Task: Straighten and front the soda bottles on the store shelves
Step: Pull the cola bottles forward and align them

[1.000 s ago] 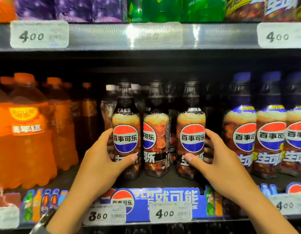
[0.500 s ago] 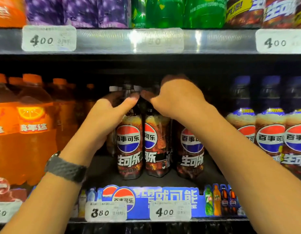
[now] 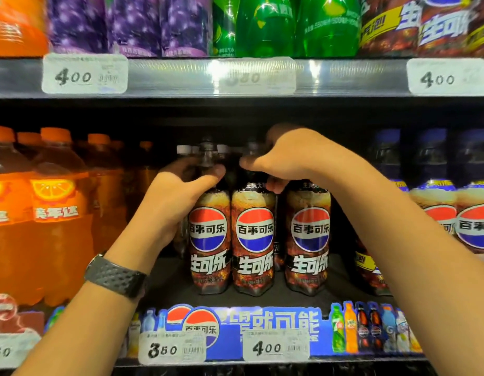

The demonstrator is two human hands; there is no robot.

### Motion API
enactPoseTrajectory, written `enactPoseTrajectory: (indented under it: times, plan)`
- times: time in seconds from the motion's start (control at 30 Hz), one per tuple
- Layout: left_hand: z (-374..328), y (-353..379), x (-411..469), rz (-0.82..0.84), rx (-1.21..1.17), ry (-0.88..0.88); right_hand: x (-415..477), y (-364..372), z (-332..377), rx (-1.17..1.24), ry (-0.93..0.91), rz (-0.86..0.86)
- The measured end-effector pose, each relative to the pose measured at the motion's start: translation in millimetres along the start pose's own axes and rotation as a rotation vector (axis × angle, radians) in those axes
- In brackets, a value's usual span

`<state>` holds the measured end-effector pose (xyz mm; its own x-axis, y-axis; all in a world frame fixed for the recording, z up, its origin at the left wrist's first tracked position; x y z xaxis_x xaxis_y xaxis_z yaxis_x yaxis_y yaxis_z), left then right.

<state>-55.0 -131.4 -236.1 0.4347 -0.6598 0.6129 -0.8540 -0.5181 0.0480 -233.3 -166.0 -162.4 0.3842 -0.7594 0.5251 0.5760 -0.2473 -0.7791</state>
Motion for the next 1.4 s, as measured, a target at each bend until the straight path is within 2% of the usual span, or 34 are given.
enactPoseTrajectory:
  times: [0.07, 0.13, 0.2, 0.23, 0.3, 0.37, 0.47, 0.63, 1.0, 1.27, 1.4]
  plan:
    - [4.0, -6.6, -8.6, 0.023, 0.060, -0.020, -10.1, -7.6, -10.2, 0.009, -0.056, -0.154]
    - [14.3, -19.2, -22.0, 0.060, 0.121, -0.081, -31.3, -14.4, -30.3, 0.151, -0.144, -0.370]
    - [27.9, -29.3, -41.2, 0.148, 0.161, -0.137, -61.1, -11.9, -59.4, 0.254, -0.192, -0.571]
    - [35.1, -31.7, -50.4, 0.209, 0.182, -0.171, -74.6, -4.9, -75.0, 0.288, -0.167, -0.603]
    - [46.5, -32.0, -62.7, 0.285, 0.222, -0.222, -94.6, 18.6, -103.2, 0.284, -0.054, -0.505]
    - [51.7, -30.3, -66.5, 0.289, 0.261, -0.220, -106.4, 41.9, -119.2, 0.239, 0.001, -0.384]
    - [51.1, -29.6, -65.5, 0.280, 0.293, -0.207, -110.7, 59.9, -119.6, 0.320, 0.011, -0.330]
    - [50.2, -31.2, -66.7, 0.264, 0.323, -0.203, -109.6, 73.9, -114.4, 0.314, -0.021, -0.239]
    - [51.7, -29.0, -70.1, 0.247, 0.470, -0.095, -105.8, 84.9, -119.3, 0.439, 0.054, -0.234]
    - [49.9, -26.9, -69.5, 0.266, 0.480, -0.083, -107.8, 86.5, -117.6, 0.412, 0.015, -0.255]
    - [48.7, -25.1, -70.4, 0.252, 0.513, -0.047, -109.7, 84.5, -115.8, 0.455, 0.023, -0.198]
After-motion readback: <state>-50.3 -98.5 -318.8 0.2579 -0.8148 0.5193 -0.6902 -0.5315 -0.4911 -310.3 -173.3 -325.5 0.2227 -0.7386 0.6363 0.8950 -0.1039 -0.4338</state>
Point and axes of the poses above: each hand's wrist, its own x-axis towards the middle knuckle, its own y-axis out of the palm, z = x × y, the point moved 3 cm from there along x, towards the middle knuckle, and after that the axes turned 7 degrees about -z, right-handed, at the moved point
